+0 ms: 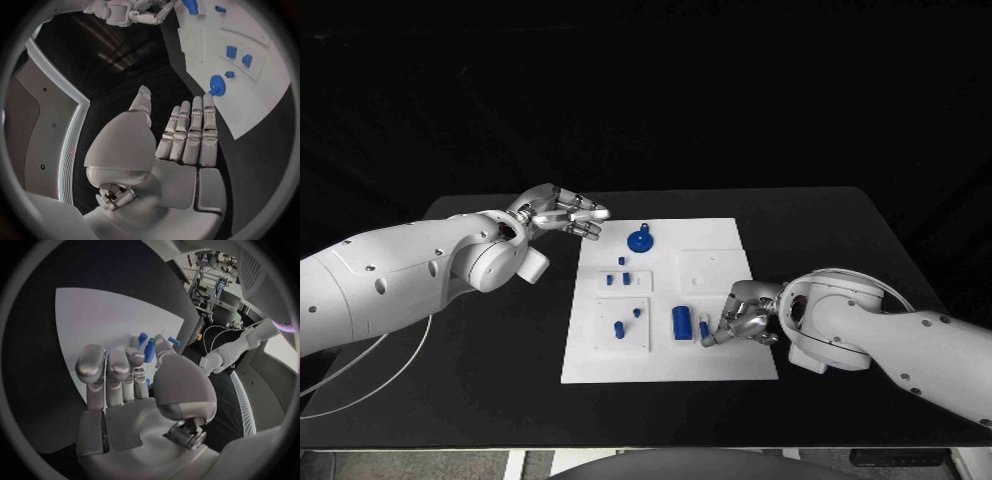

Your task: Assemble the parts on the task board

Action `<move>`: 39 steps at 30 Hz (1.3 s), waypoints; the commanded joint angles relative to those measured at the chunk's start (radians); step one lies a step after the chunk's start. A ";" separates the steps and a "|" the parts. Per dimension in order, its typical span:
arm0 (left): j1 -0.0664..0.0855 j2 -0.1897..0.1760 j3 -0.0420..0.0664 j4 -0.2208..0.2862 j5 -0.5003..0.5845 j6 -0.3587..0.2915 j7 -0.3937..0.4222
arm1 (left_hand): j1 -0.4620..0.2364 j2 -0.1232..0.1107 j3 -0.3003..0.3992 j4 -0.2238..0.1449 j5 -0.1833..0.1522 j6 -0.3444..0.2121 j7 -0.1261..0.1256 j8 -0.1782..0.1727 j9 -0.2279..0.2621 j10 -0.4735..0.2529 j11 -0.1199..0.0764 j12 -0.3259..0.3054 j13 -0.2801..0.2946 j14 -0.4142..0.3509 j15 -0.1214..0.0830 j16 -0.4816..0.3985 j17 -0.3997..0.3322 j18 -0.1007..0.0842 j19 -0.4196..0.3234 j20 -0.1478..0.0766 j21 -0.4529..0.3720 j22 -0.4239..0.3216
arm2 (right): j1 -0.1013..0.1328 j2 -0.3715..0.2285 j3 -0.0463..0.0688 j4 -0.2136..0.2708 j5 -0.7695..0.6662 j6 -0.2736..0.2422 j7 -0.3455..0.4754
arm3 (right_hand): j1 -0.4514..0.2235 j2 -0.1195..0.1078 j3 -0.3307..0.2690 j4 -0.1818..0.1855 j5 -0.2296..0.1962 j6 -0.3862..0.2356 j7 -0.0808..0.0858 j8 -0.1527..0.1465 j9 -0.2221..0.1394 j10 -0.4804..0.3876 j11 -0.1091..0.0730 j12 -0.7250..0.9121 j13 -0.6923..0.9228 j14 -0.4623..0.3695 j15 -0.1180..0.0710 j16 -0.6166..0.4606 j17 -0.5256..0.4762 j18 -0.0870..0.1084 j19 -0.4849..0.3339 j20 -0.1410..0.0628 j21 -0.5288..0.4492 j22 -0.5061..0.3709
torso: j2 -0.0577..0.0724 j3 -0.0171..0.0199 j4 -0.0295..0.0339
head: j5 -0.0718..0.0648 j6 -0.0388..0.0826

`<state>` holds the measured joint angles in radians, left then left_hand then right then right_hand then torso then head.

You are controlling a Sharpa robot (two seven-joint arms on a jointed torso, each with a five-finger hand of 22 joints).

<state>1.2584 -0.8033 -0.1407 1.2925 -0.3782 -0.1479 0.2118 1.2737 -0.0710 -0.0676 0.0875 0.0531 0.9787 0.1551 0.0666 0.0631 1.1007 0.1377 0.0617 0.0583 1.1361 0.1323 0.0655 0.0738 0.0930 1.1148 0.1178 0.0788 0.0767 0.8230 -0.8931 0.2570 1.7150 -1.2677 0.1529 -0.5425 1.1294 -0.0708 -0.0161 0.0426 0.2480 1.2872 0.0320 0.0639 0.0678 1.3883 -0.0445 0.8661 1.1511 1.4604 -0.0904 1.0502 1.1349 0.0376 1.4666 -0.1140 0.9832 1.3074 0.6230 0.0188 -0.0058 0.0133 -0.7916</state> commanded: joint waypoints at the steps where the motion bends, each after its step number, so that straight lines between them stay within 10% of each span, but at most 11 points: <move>1: 0.000 0.000 0.000 0.002 -0.002 0.012 0.004 | 0.000 0.013 -0.003 -0.002 0.000 0.007 0.000 0.005 0.000 0.006 0.001 0.002 0.001 -0.007 0.001 -0.004 -0.001 -0.002 -0.004 0.001 -0.005 -0.002 | -0.006 -0.002 0.000 0.004 0.006 0.092 0.000 | 0.007 0.003 -0.001 -0.007 0.003 -0.003 -0.001 -0.001 -0.001 -0.008 -0.001 0.005 -0.001 0.006 0.003 -0.005 -0.001 -0.004 0.007 0.005 -0.006 0.128 | 0.000 0.0000 0.0000 | 0.000 -0.001; 12: 0.000 -0.001 0.000 0.002 -0.002 0.013 0.003 | 0.000 0.013 -0.003 -0.002 0.000 0.007 0.000 0.005 0.000 0.006 0.001 0.002 0.001 -0.007 0.001 -0.004 -0.001 -0.002 -0.004 0.001 -0.005 -0.002 | -0.011 -0.002 0.000 0.002 -0.011 0.091 -0.021 | -0.009 0.030 -0.007 -0.030 -0.004 -0.002 -0.002 -0.001 -0.001 -0.009 -0.002 0.007 -0.005 0.006 0.003 -0.005 -0.003 -0.004 0.006 0.005 -0.009 0.128 | 0.000 0.0005 -0.0003 | 0.001 -0.002; 29: 0.000 -0.001 -0.001 0.003 -0.002 0.015 0.001 | -0.003 0.017 -0.004 -0.001 0.000 0.008 0.000 0.006 0.000 0.006 0.001 0.002 0.001 -0.007 0.001 -0.004 -0.001 -0.002 -0.004 0.001 -0.005 -0.002 | -0.012 0.021 0.000 -0.025 -0.037 -0.006 -0.057 | -0.055 0.137 0.030 0.001 -0.059 -0.007 -0.004 -0.001 -0.001 -0.008 -0.004 0.010 -0.006 0.006 0.001 -0.001 -0.002 -0.003 0.009 0.004 -0.006 0.128 | 0.001 0.0004 -0.0003 | 0.001 -0.003; 32: 0.000 -0.001 -0.001 0.003 -0.002 0.015 0.001 | -0.003 0.017 -0.004 -0.001 0.000 0.008 0.000 0.006 0.000 0.006 0.001 0.002 0.001 -0.007 0.001 -0.004 -0.001 -0.002 -0.004 0.001 -0.005 -0.002 | -0.012 0.025 0.000 -0.032 -0.040 -0.015 -0.061 | -0.054 0.109 0.147 0.001 -0.172 -0.008 -0.005 -0.001 -0.001 -0.008 -0.005 0.009 -0.006 0.006 0.000 -0.001 -0.001 -0.004 0.009 0.003 -0.007 0.128 | 0.000 0.0004 -0.0004 | 0.001 -0.003; 33: 0.000 -0.001 -0.001 0.003 -0.002 0.016 0.001 | -0.003 0.017 -0.004 -0.001 0.000 0.008 0.000 0.006 0.000 0.006 0.001 0.002 0.001 -0.007 0.001 -0.004 -0.001 -0.002 -0.004 0.001 -0.005 -0.002 | -0.012 0.026 0.000 -0.036 -0.041 -0.017 -0.062 | -0.097 0.033 0.326 0.017 -0.187 -0.004 -0.005 0.000 0.000 -0.007 -0.005 0.009 -0.004 0.006 0.001 -0.001 -0.001 -0.005 0.009 0.003 -0.006 0.128 | 0.000 0.0004 -0.0002 | 0.001 -0.003; 39: 0.000 0.000 -0.002 0.002 -0.003 0.016 0.000 | -0.003 0.017 -0.004 -0.001 0.000 0.008 0.000 0.006 0.000 0.006 0.001 0.002 0.001 -0.007 0.001 -0.004 -0.001 -0.002 -0.004 0.001 -0.005 -0.002 | -0.012 0.035 0.000 -0.055 -0.043 -0.020 -0.062 | -0.098 0.018 0.360 -0.021 -0.186 -0.002 -0.005 -0.001 0.000 -0.007 -0.005 0.010 -0.004 0.006 0.001 -0.001 -0.002 -0.004 0.009 0.004 -0.007 0.128 | 0.000 0.0003 0.0002 | 0.001 -0.004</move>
<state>1.2584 -0.8051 -0.1428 1.2930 -0.3795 -0.1450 0.2078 1.2703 -0.0660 -0.0676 0.0875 0.0531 0.9787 0.1551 0.0666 0.0632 1.1007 0.1377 0.0617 0.0583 1.1361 0.1323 0.0655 0.0738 0.0929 1.1148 0.1178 0.0788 0.0760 0.8123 -0.8597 0.2575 1.6680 -1.2916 0.1491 -0.5928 1.0298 -0.0480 0.3439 0.0268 0.0657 1.2858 0.0264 0.0678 0.0693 1.3847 -0.0482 0.8700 1.1459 1.4604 -0.0904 1.0503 1.1323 0.0377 1.4666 -0.1140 0.9779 1.3073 0.6234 0.0193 -0.0058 0.0145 -0.7947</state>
